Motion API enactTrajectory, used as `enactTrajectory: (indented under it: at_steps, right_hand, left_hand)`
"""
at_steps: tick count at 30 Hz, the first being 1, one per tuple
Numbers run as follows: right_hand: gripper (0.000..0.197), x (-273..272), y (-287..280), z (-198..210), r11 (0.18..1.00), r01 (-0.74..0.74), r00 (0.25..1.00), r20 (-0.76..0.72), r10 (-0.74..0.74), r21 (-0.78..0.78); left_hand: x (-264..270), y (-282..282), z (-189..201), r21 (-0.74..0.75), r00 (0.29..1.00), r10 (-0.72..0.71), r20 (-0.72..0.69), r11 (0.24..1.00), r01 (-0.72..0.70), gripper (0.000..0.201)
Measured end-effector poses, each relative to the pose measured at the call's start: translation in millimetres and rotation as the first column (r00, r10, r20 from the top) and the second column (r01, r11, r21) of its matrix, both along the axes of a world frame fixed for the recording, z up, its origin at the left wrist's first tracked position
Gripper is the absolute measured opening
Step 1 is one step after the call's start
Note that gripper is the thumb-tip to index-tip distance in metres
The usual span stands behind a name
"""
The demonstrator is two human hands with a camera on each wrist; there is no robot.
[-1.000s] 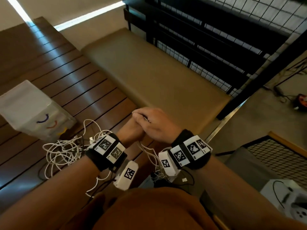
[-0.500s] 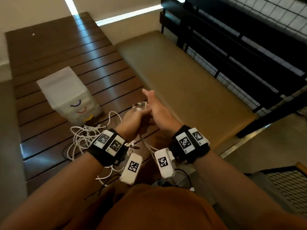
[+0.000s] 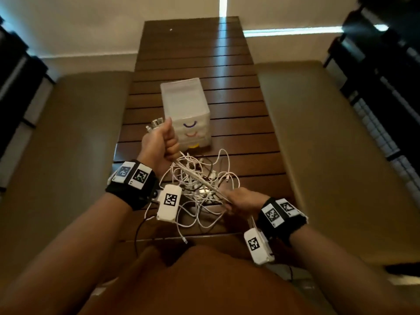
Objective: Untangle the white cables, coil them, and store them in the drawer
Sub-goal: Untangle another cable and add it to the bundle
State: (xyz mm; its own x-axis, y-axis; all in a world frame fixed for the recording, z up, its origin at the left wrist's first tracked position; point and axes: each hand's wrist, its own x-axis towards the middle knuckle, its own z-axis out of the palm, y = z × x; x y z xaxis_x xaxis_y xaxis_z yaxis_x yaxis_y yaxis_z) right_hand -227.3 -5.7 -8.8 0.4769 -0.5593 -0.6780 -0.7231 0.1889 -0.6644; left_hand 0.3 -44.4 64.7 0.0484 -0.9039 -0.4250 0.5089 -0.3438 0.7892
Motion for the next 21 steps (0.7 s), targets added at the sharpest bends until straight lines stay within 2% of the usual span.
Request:
enactTrajectory:
  at_steps: [2,4,5,6,7,8,9,11,13,14,19,21]
  right_hand:
    - [0.023,1.0,-1.7,-15.0,0.997,-0.073,0.991,-0.108,0.075,0.019]
    - [0.022,6.6,-3.0,-22.8,0.995,-0.092,0.979,-0.179,0.097,0.033]
    - [0.017,9.5,-5.2,-23.6,0.989,-0.134,0.976,-0.163,0.142,0.061]
    - [0.017,11.1,-8.9,-21.5,0.984,-0.17,0.975,-0.134,0.177,0.061]
    - [0.026,12.0,-12.1,-20.1,0.978,-0.203,0.968,-0.138,0.209,0.057]
    - [0.034,11.5,-16.6,-20.0,0.984,-0.159,0.977,-0.133,0.168,0.078]
    - [0.037,10.7,-22.9,-19.3,0.99,-0.135,0.982,-0.129,0.139,0.044]
    - [0.033,11.4,-38.1,-19.3,0.983,-0.035,0.996,-0.091,0.019,-0.18]
    - [0.029,16.0,-54.7,-17.9,0.932,0.115,0.991,-0.031,-0.134,-0.342]
    - [0.026,20.5,-63.1,-19.0,0.909,0.129,0.987,-0.038,-0.157,-0.396]
    - [0.016,44.0,-83.3,-30.0,0.9,-0.085,0.965,-0.259,-0.031,-0.428]
    - [0.018,49.7,-85.8,-38.9,0.909,-0.105,0.957,-0.289,-0.018,-0.403]
  left_hand:
    - [15.6,5.2,-1.8,-0.003,0.999,0.033,0.001,0.999,-0.033,0.057]
    - [24.1,11.5,-5.9,0.013,0.998,0.054,0.032,0.998,-0.054,0.057]
    - [26.8,14.0,-8.6,0.019,0.996,0.067,0.055,0.998,-0.068,0.055]
    - [30.5,15.2,-10.3,0.023,0.993,0.082,0.081,0.996,-0.084,0.054]
    - [35.3,15.4,-10.5,0.026,0.989,0.095,0.111,0.995,-0.099,0.053]
    - [41.3,15.5,-9.9,0.027,0.985,0.101,0.137,0.994,-0.106,0.052]
    - [47.6,15.5,-9.0,0.027,0.984,0.098,0.148,0.994,-0.103,0.052]
    - [58.4,16.5,-8.1,0.031,0.987,0.072,0.145,0.997,-0.077,0.052]
    - [61.0,19.3,-11.0,0.045,0.983,0.055,0.178,0.997,-0.064,0.05]
    - [59.5,21.0,-13.6,0.052,0.979,0.054,0.199,0.997,-0.065,0.048]
    - [43.1,27.1,-22.1,0.058,0.982,0.062,0.181,0.996,-0.074,0.05]
    - [40.3,29.0,-22.5,0.071,0.981,0.063,0.184,0.994,-0.077,0.05]
